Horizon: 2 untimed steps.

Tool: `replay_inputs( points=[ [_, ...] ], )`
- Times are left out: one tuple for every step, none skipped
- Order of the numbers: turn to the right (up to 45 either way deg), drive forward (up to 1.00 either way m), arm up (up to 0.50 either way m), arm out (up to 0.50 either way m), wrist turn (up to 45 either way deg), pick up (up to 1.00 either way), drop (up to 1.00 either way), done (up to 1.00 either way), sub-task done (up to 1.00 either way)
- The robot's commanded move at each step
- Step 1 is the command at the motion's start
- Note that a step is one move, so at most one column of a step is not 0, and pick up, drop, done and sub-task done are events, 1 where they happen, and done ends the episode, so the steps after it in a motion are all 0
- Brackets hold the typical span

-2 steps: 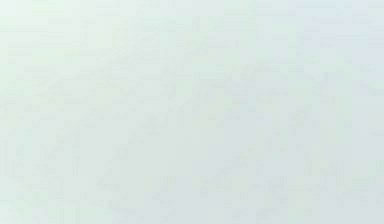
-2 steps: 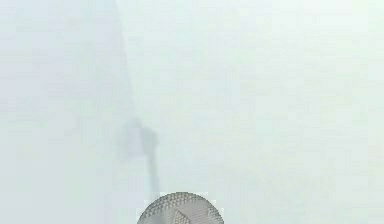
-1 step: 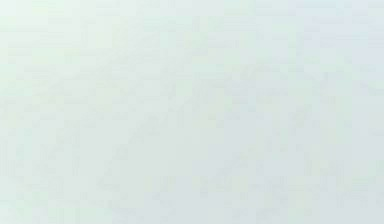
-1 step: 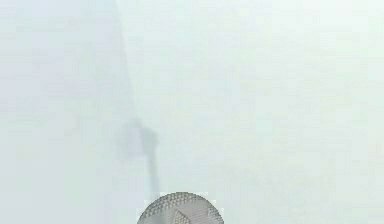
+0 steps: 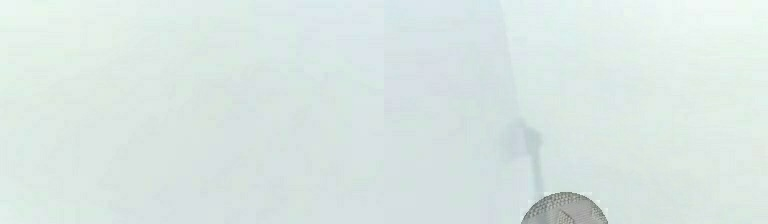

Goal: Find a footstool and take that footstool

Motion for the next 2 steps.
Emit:
replay_inputs(
  points=[
    [0.0, 0.0, 0.0, 0.0, 45.0, 0.0, 0.0, 0.0, 0.0],
    [0.0, 0.0, 0.0, 0.0, 39.0, 0.0, 0.0, 0.0, 0.0]
  ],
)
